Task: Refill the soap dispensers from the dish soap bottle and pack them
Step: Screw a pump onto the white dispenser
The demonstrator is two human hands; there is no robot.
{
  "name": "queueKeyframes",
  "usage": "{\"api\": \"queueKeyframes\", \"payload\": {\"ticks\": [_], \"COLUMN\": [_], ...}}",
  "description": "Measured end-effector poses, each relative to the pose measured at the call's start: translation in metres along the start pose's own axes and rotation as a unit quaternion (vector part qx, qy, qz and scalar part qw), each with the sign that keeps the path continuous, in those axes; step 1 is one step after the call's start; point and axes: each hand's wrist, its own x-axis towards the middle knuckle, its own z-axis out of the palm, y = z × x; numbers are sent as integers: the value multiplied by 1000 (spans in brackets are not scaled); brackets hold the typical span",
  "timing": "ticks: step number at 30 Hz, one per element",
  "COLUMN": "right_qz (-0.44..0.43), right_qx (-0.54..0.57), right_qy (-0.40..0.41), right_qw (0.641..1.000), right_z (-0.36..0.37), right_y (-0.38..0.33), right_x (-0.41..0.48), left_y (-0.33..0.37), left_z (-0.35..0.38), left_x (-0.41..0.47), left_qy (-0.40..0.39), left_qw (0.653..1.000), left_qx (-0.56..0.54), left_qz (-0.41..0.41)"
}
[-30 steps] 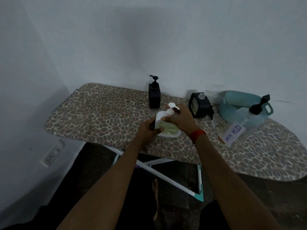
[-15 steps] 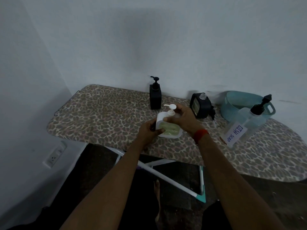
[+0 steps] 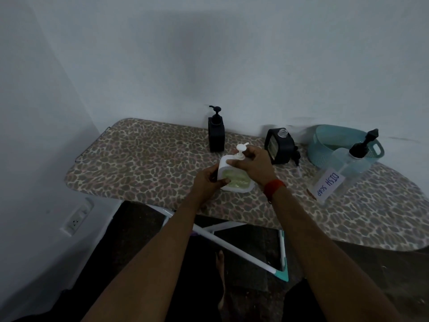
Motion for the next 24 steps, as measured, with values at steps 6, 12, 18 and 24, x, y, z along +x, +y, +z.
{"api": "queueKeyframes", "payload": {"ticks": [6,12,18,24], "right_qz": [-19,-7,-23,-36], "right_qx": [-50,-67,-133,-151], "right_qy": [78,87,-58,-27], "right_qw": [996,994,989,987], "right_z": [12,10,-20,-26], "right_y": [-2,-1,20,24], "right_x": [-3,-6,-17,-25], "left_y": [2,2,-1,2], "left_z": [0,1,1,16], "left_x": [0,0,-1,-8], "left_qy": [1,-3,8,50], "left_qw": [1000,1000,1000,994], "left_qx": [7,0,-9,90], "left_qz": [4,4,-17,24]}}
